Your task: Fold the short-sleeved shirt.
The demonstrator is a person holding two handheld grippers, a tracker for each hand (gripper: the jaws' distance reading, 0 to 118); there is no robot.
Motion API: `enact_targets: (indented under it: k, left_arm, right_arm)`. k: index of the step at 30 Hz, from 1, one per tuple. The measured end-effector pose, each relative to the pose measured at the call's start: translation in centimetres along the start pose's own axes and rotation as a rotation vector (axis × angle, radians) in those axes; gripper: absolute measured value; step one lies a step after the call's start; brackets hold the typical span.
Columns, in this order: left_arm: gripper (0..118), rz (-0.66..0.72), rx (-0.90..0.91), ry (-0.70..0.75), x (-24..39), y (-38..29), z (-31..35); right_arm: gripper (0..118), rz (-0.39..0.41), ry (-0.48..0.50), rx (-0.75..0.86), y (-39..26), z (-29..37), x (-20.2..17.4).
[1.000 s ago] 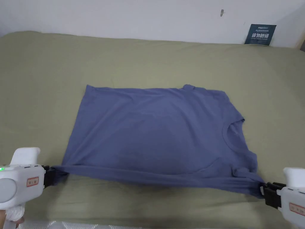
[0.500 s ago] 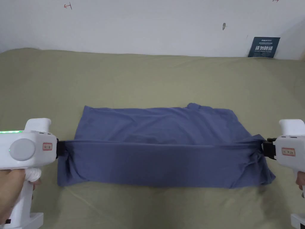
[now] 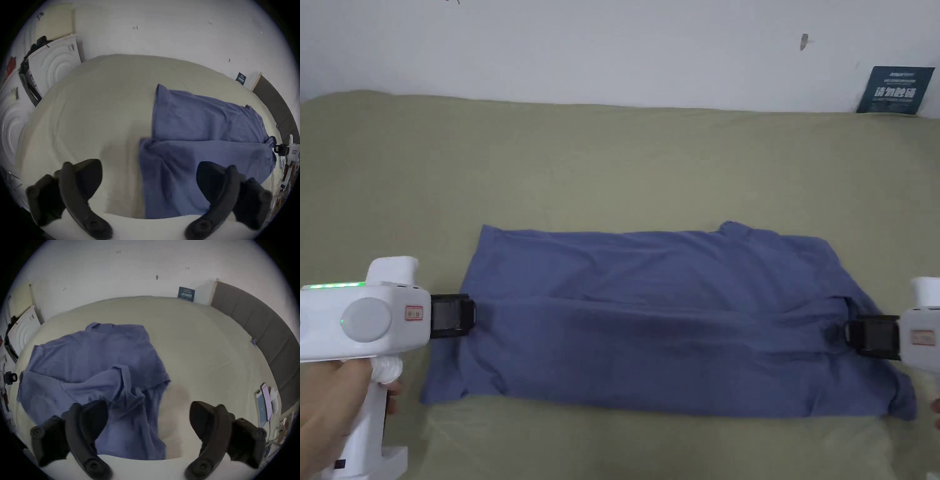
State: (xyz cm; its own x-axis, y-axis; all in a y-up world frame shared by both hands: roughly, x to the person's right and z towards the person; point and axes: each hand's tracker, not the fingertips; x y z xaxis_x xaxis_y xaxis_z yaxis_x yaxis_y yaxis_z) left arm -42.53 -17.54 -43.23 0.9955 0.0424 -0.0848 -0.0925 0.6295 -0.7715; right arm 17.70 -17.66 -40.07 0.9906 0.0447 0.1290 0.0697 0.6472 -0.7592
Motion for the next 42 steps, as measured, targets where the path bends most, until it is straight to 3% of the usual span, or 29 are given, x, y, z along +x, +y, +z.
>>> enact_targets:
  k: [2, 3, 4, 5, 6, 7, 9, 10, 11, 12, 13, 18, 19, 20, 21, 23, 24, 25, 26, 31, 32, 33, 34, 42]
  left_arm:
    - [101, 0.002, 0.023, 0.040, -0.5, -1.1, 1.9]
    - [71, 0.002, 0.025, 0.043, -0.6, -1.6, 2.7]
    - [32, 0.000, 0.021, 0.035, -0.9, -2.3, 3.6]
    - [0, 0.008, 0.010, 0.025, -0.9, -2.8, 4.2]
    - [0, 0.016, -0.007, 0.013, -0.7, -3.5, 4.5]
    - [0, 0.012, -0.038, -0.022, -0.5, -4.0, 5.0]
    - [1, 0.015, -0.047, -0.041, -0.1, -4.9, 5.5]
    - [13, 0.017, -0.049, -0.052, 0.2, -5.2, 5.7]
    - [48, 0.025, -0.068, -0.068, 0.6, -5.2, 5.7]
    - [107, 0.028, -0.082, -0.071, 0.2, -4.8, 4.6]
    - [118, 0.025, -0.105, -0.080, 0.5, -4.9, 3.8]
    - [106, -0.091, -0.130, 0.053, 1.2, -4.9, -1.0]
    - [93, -0.091, -0.137, 0.041, 1.1, -4.9, -1.7]
    - [72, -0.082, -0.136, 0.034, 2.6, -5.1, -0.5]
    - [51, -0.082, -0.135, 0.030, 2.8, -5.1, -0.5]
    - [12, -0.047, -0.126, -0.035, 3.2, -4.7, -0.2]
    - [8, -0.064, -0.122, -0.031, 3.9, -4.7, 0.8]
    - [8, -0.071, -0.113, -0.060, 4.4, -4.6, 1.0]
    - [9, -0.096, -0.115, -0.017, 5.0, -4.5, 1.0]
    - [9, -0.100, -0.113, -0.022, 3.6, -4.5, -0.4]
    - [9, -0.078, -0.112, -0.027, 3.7, -4.7, 0.0]
    - [9, -0.069, -0.109, -0.031, 3.6, -4.7, 0.0]
    - [9, -0.069, -0.108, -0.030, 3.5, -4.7, 0.0]
    - [9, -0.055, -0.073, -0.030, 3.2, -5.3, 2.4]
  right_arm:
    - [102, -0.011, -0.002, 0.042, -1.5, 2.5, 1.0]
    - [85, -0.015, -0.008, 0.057, -1.6, 2.4, 1.6]
    - [53, -0.019, -0.010, 0.064, -2.2, 3.4, 2.1]
    - [9, -0.042, 0.003, 0.082, -2.9, 4.2, 2.5]
    - [0, -0.048, -0.004, 0.077, -3.5, 4.6, 2.6]
    - [0, -0.066, -0.012, 0.094, -4.0, 5.1, 2.9]
    - [0, -0.069, 0.063, 0.060, -4.7, 5.7, 3.1]
    - [0, -0.056, 0.049, 0.063, -5.1, 6.1, 2.8]
    - [0, -0.035, 0.048, 0.058, -5.6, 6.5, 2.4]
    - [0, -0.026, 0.053, 0.056, -5.9, 6.7, 2.2]
    - [0, -0.026, 0.064, 0.051, -6.1, 6.8, 2.1]
    - [0, -0.048, 0.104, 0.020, -6.6, 6.0, 1.8]
    - [0, -0.036, 0.105, 0.022, -6.7, 6.0, 1.5]
    - [0, -0.030, 0.101, 0.018, -6.6, 5.8, 1.4]
    - [7, -0.027, 0.104, 0.014, -6.5, 5.6, 1.3]
    - [62, -0.029, 0.133, 0.002, -6.1, 4.3, 1.8]
    - [77, -0.031, 0.135, -0.004, -5.8, 4.0, 1.8]
    - [77, -0.041, 0.155, -0.025, -5.6, 3.5, 1.8]
    - [114, -0.044, 0.188, -0.067, -5.4, 2.6, 1.6]
    - [100, -0.018, 0.099, -0.055, -5.1, 0.6, -0.3]
    - [80, -0.027, 0.101, -0.066, -5.0, 0.2, -0.3]
    - [26, -0.037, 0.105, -0.071, -4.9, -0.1, -0.3]
    - [6, -0.032, 0.070, -0.076, -5.0, -0.3, -0.4]
    - [6, -0.019, 0.084, -0.029, -5.7, 2.9, 0.7]
